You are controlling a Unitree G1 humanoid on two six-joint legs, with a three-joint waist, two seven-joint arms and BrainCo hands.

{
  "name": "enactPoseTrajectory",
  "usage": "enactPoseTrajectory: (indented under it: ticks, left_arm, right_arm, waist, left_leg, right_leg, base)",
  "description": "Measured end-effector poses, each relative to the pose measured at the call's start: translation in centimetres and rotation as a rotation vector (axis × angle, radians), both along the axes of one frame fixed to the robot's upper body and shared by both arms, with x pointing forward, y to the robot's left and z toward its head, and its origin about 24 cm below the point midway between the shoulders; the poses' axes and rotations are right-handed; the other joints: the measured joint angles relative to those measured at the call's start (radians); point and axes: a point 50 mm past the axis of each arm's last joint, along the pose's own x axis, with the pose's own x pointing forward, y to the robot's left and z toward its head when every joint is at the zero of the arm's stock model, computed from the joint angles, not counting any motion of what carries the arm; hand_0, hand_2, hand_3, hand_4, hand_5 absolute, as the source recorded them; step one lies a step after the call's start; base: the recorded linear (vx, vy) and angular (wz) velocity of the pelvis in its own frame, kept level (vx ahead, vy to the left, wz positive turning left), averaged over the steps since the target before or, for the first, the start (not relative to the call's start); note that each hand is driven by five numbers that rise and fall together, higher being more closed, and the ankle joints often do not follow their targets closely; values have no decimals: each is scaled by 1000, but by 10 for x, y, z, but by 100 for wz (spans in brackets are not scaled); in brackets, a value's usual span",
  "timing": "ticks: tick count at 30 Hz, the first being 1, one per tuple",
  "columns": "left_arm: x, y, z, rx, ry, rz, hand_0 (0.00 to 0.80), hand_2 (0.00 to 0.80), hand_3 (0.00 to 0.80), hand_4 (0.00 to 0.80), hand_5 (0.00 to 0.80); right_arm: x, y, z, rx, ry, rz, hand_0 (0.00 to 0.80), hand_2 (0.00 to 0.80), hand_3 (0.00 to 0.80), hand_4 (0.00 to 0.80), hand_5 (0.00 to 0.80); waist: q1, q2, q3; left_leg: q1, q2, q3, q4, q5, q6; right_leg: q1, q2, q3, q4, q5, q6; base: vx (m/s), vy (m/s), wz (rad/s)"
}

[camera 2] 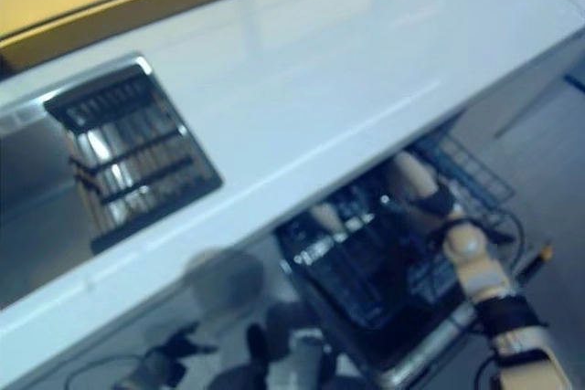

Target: Take plates into dishwasher

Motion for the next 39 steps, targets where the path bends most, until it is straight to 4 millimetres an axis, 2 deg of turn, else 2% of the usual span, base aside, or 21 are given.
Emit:
enactPoseTrajectory:
  ticks: [5, 7, 11, 16, 20, 21, 25, 32, 39]
  left_arm:
    - [20, 0, 11, 4, -60, -16, 0, 0, 0, 0, 0]
    - [30, -1, 17, 0, -94, -23, 0, 0, 0, 0, 0]
    - [36, -1, 21, -9, -123, -23, 0, 0, 0, 0, 0]
    - [42, 1, 27, -21, -169, -4, 0, 0, 0, 0, 0]
    - [48, -1, 31, -36, -208, 2, 0, 0, 0, 0, 0]
    - [49, -2, 32, -46, -217, 9, 0, 0, 0, 0, 0]
    - [47, -2, 31, -44, -219, 16, 0, 0, 0, 0, 0]
    - [42, -3, 28, -57, -213, 22, 0, 0, 0, 0, 0]
    - [43, -4, 29, -60, -219, 19, 0, 0, 0, 0, 0]
  right_arm:
    - [8, -4, 6, -5, -11, -31, 800, 800, 800, 800, 800]
    - [9, -10, 8, -12, -5, -54, 800, 800, 800, 800, 800]
    - [11, -23, 14, -37, -13, -112, 800, 800, 800, 800, 800]
    - [14, -31, 27, -58, -42, -142, 800, 800, 800, 800, 800]
    - [15, -37, 38, -79, -69, -164, 800, 800, 800, 800, 800]
    - [15, -42, 40, -88, -67, -178, 800, 800, 800, 800, 800]
    - [15, -46, 42, -95, -72, -198, 800, 800, 800, 800, 800]
    - [13, -53, 50, -117, -90, -217, 800, 800, 800, 800, 800]
    - [14, -51, 48, -110, -87, -210, 800, 800, 800, 800, 800]
  waist:
    - [4, 18, 57]
    - [24, 29, 88]
    - [26, 47, 121]
    - [24, 64, 147]
    - [24, 74, 159]
    - [24, 76, 161]
    - [25, 87, 167]
    - [23, 111, 178]
    - [22, 115, 179]
  left_leg:
    - [-24, -1, -24, 11, 4, 5]
    - [-41, -1, -33, 22, 4, 6]
    - [-69, -6, -51, 38, 7, 10]
    - [-106, -24, -61, 61, 16, 23]
    - [-136, -52, -66, 81, 29, 37]
    - [-144, -62, -69, 89, 29, 39]
    - [-162, -75, -73, 106, 33, 43]
    - [-176, -73, -72, 102, 33, 42]
    - [-171, -72, -67, 107, 33, 42]
  right_leg:
    - [-22, -4, 0, 26, -11, 2]
    - [-49, -10, -1, 67, -29, 2]
    - [-100, -29, -5, 153, -66, 3]
    - [-190, -74, -5, 308, -129, 5]
    - [-267, -128, 0, 443, -177, 5]
    - [-289, -147, 2, 483, -196, -1]
    - [-327, -179, 8, 567, -221, -13]
    - [-369, -180, 23, 612, -225, -35]
    - [-369, -181, 29, 621, -226, -37]
  base:
    - [-31, -70, 13]
    - [-56, -83, 5]
    - [-66, -77, 9]
    - [-90, -102, 8]
    - [-76, -91, 13]
    - [-58, -83, 18]
    - [-44, -54, 12]
    - [-26, -15, 3]
    - [-1, 3, -1]
